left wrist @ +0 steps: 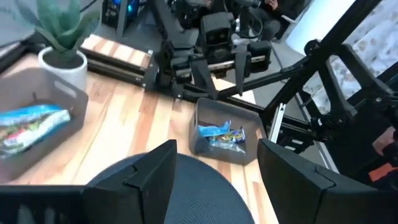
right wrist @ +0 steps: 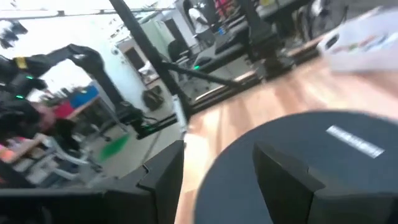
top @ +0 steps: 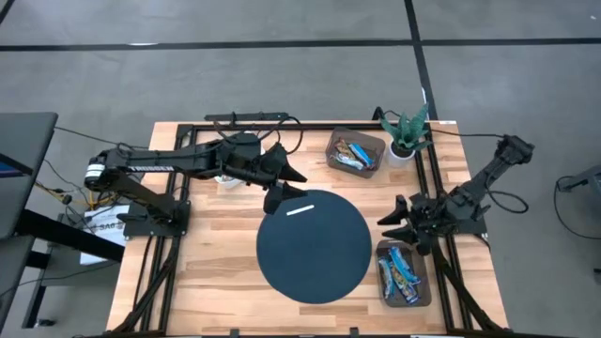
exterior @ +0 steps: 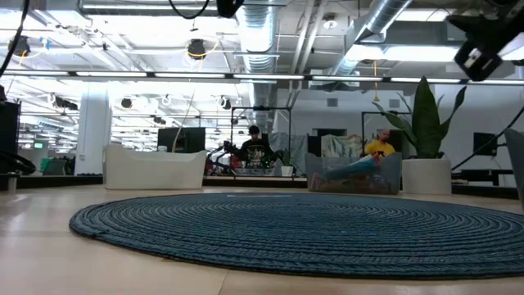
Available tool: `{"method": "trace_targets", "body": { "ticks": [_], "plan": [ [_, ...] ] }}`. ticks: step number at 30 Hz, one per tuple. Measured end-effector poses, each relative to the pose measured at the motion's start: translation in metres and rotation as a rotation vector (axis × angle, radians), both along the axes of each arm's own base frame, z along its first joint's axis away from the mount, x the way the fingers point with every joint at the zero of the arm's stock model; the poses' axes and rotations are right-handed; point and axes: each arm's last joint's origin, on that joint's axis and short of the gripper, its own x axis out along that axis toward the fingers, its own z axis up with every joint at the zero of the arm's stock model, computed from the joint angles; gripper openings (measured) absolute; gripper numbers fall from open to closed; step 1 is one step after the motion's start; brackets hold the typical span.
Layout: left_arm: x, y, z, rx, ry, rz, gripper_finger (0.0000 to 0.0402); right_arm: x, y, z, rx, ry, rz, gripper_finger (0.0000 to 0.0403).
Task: Pick and place Granola Bars by type
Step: Return to Home Position
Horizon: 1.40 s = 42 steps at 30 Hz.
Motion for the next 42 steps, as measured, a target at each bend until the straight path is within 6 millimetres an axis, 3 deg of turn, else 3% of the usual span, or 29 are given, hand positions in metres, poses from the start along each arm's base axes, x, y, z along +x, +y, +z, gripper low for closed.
{"method": "trace_targets", "body": {
  "ticks": [14,22,24,29,34,37,42],
  "plan": [
    [-0.002,0.0,0.001,-0.101,0.018,0.036,0.0216,0.019,-0.035,-0.005,-0.213,0.008,-0.049,0.0151],
    [-0.002,0.001,0.001,-0.132,0.022,0.082,0.0216,0.009,-0.045,-0.039,-0.2,-0.173,-0.099,0.0131],
    [-0.002,0.001,0.001,-0.141,0.022,0.086,0.0216,0.008,-0.046,-0.038,-0.217,-0.186,-0.11,0.0129],
    [-0.002,0.001,0.001,-0.145,0.027,0.088,0.0216,0.007,-0.05,-0.045,-0.331,-0.127,-0.125,0.0127],
    [-0.003,0.001,-0.001,-0.148,0.051,0.089,0.0216,0.003,-0.055,-0.062,-0.398,0.041,-0.131,0.0126],
    [-0.006,0.001,-0.007,-0.148,0.122,0.072,0.0216,0.003,-0.056,-0.062,-0.44,0.039,-0.1,0.0122],
    [-0.01,0.0,-0.015,-0.297,0.235,0.148,0.0216,0.003,-0.059,-0.062,-0.469,0.05,-0.115,0.0117]
  ]
}}
